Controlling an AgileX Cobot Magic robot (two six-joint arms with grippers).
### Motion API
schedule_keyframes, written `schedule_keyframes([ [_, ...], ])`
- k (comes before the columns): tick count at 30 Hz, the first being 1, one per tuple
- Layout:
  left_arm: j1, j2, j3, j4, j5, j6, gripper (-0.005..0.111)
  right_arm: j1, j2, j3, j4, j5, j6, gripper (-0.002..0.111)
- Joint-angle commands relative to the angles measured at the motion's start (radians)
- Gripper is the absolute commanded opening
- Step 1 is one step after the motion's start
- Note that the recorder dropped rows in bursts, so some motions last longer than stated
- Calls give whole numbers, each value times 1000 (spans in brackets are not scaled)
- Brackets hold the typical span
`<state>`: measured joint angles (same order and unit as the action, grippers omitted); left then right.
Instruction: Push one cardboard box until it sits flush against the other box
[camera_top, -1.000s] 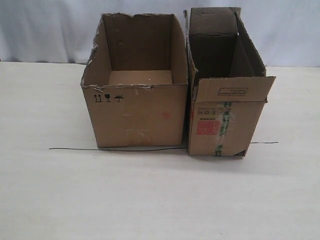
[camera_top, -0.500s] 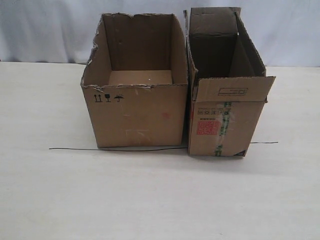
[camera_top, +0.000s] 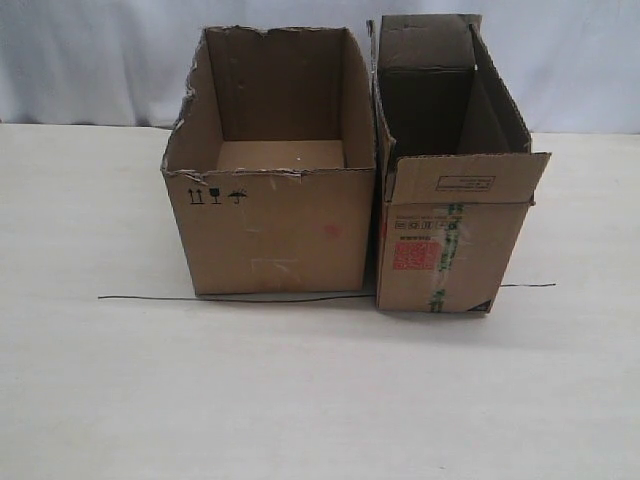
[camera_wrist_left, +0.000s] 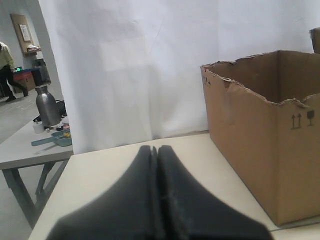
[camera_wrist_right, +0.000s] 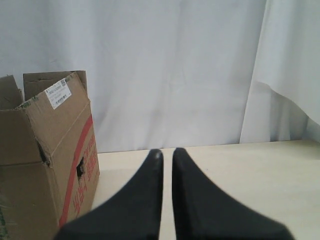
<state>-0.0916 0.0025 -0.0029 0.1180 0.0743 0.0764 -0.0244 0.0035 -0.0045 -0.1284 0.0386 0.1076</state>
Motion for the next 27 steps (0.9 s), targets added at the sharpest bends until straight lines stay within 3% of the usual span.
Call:
schedule_keyframes([
  [1,3,-2,3,2,-5,-4,0,4,-3,4,-10,6,4,5],
  [27,3,-2,3,0,-3,-4,0,4,-3,4,-10,6,4,5],
])
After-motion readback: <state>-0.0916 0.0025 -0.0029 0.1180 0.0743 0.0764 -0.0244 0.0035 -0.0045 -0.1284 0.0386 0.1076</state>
